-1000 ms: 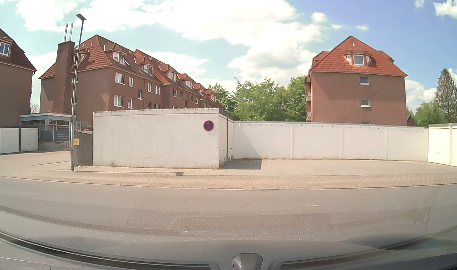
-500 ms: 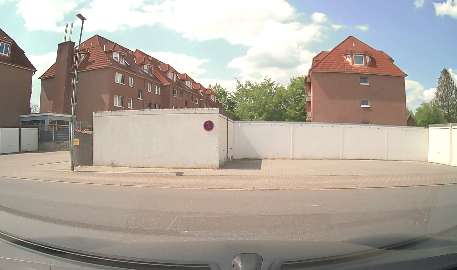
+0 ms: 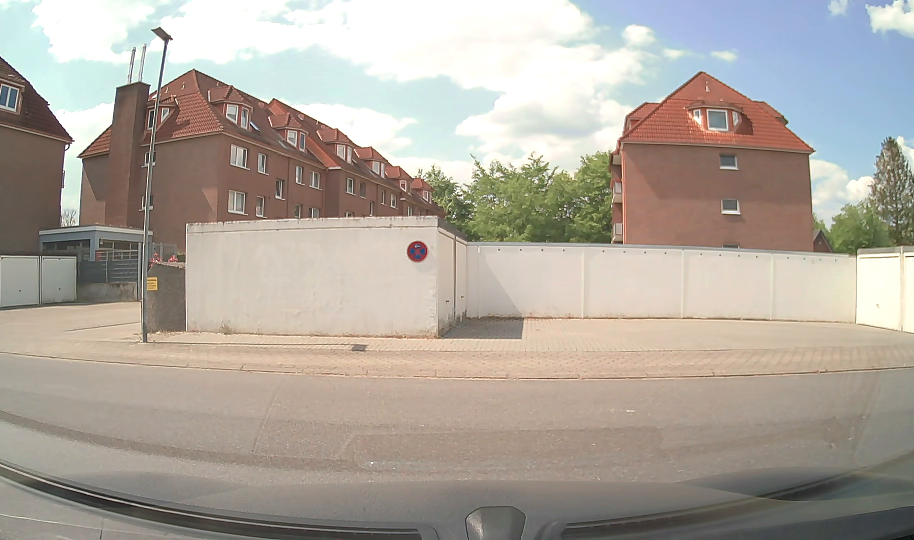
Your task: Follow the waypoints while adhering to traffic rules and regulations
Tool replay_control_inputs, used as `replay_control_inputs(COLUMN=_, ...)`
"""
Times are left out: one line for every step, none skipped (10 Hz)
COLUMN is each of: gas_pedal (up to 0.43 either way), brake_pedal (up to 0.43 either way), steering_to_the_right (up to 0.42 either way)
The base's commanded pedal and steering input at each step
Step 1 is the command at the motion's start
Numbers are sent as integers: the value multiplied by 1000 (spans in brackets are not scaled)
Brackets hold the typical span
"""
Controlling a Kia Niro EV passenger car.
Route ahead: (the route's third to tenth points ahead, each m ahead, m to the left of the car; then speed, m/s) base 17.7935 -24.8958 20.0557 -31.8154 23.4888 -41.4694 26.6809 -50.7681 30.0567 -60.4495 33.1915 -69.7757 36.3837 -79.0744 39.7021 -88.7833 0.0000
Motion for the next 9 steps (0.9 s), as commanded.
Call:
replay_control_inputs(gas_pedal=0, brake_pedal=561, steering_to_the_right=34)
replay_control_inputs(gas_pedal=0, brake_pedal=561, steering_to_the_right=34)
replay_control_inputs(gas_pedal=0, brake_pedal=561, steering_to_the_right=36)
replay_control_inputs(gas_pedal=0, brake_pedal=561, steering_to_the_right=40)
replay_control_inputs(gas_pedal=0, brake_pedal=561, steering_to_the_right=46)
replay_control_inputs(gas_pedal=0, brake_pedal=561, steering_to_the_right=56)
replay_control_inputs(gas_pedal=0, brake_pedal=561, steering_to_the_right=63)
replay_control_inputs(gas_pedal=0, brake_pedal=561, steering_to_the_right=63)
replay_control_inputs(gas_pedal=0, brake_pedal=561, steering_to_the_right=60)
